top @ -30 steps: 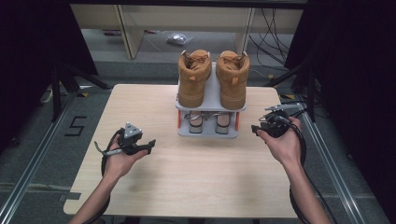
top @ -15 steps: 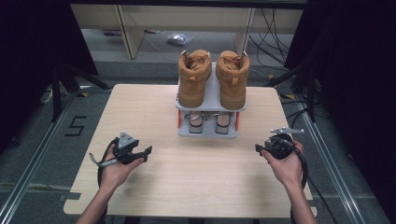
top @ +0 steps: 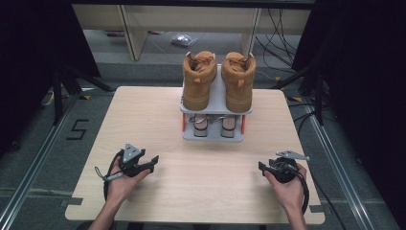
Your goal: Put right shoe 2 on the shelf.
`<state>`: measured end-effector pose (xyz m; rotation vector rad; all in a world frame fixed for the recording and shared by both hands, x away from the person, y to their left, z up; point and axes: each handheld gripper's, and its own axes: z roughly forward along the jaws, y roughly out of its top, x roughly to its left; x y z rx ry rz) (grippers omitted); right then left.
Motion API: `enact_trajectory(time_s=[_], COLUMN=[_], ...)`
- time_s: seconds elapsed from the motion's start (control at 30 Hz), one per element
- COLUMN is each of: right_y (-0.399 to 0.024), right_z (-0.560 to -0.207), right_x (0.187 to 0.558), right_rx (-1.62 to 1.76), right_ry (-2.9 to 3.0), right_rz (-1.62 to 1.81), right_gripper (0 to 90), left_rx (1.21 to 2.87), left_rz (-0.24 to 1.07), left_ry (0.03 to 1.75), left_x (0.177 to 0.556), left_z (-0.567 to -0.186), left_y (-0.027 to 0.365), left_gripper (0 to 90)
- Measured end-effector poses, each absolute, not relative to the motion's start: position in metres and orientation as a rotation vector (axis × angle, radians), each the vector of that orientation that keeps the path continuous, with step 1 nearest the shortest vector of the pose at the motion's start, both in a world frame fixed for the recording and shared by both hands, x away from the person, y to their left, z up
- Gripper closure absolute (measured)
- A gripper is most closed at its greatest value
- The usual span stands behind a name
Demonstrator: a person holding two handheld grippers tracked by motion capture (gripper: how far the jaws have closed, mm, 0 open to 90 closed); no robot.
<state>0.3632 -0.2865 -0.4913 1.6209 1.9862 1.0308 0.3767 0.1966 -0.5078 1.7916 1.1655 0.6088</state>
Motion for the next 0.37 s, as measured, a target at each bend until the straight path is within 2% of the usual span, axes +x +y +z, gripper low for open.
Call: enact_trajectory(time_s=[0.37], right_y=[-0.2887], right_z=[-0.4895], right_x=[0.359], right_rx=[1.645], right_ry=[1.971], right_rz=[1.044], right_gripper=[49.0], left_rx=[1.732], left_rz=[0.641], left_ry=[1.143], left_x=[0.3742], left_z=[-0.5055], left_y=[0.1971], left_gripper=[37.0])
